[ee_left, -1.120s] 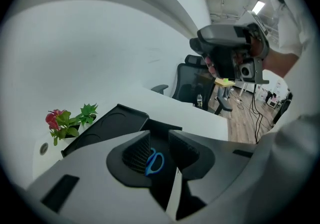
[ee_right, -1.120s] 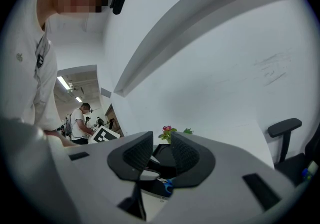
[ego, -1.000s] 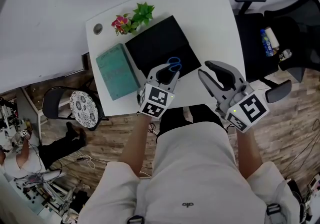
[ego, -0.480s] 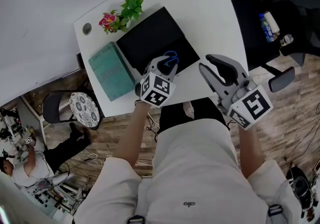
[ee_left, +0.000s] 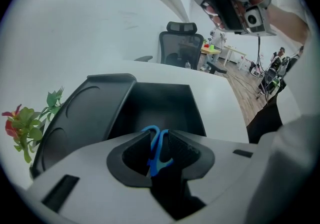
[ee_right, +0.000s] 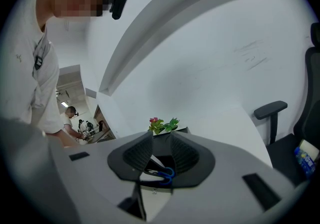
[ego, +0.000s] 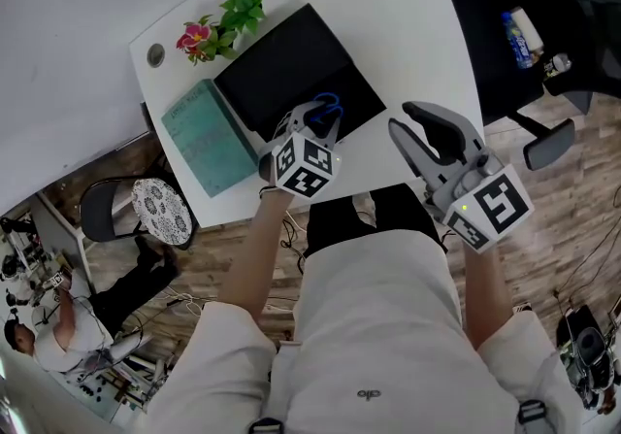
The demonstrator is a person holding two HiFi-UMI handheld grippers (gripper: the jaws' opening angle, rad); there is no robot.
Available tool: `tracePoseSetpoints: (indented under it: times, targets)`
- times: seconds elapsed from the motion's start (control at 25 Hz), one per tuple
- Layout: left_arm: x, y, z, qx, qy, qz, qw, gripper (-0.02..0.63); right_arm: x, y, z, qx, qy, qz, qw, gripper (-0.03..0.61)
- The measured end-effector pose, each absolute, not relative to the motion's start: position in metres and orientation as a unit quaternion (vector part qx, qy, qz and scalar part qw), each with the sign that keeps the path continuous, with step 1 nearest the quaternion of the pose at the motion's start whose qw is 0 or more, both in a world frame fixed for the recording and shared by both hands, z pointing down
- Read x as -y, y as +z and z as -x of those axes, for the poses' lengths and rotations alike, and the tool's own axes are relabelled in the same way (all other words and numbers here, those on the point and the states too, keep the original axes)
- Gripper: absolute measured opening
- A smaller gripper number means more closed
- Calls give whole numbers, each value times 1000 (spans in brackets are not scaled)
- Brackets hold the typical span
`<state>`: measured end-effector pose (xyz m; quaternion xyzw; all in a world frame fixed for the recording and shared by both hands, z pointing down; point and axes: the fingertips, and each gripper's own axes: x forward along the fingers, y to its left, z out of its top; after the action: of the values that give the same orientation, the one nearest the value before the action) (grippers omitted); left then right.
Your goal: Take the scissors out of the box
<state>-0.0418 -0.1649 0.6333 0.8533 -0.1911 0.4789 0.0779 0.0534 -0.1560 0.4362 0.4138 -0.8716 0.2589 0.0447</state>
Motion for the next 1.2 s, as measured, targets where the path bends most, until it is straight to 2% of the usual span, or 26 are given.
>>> tracePoseSetpoints:
  times: [0.52,1.2]
  targets:
    - [167,649,38,172,510,-841,54,114,154,439,-60,866,272,-418,37,114]
    - [168,655,38,163,515,-838,83,91,156,440,-67,862,278,-422,30,114]
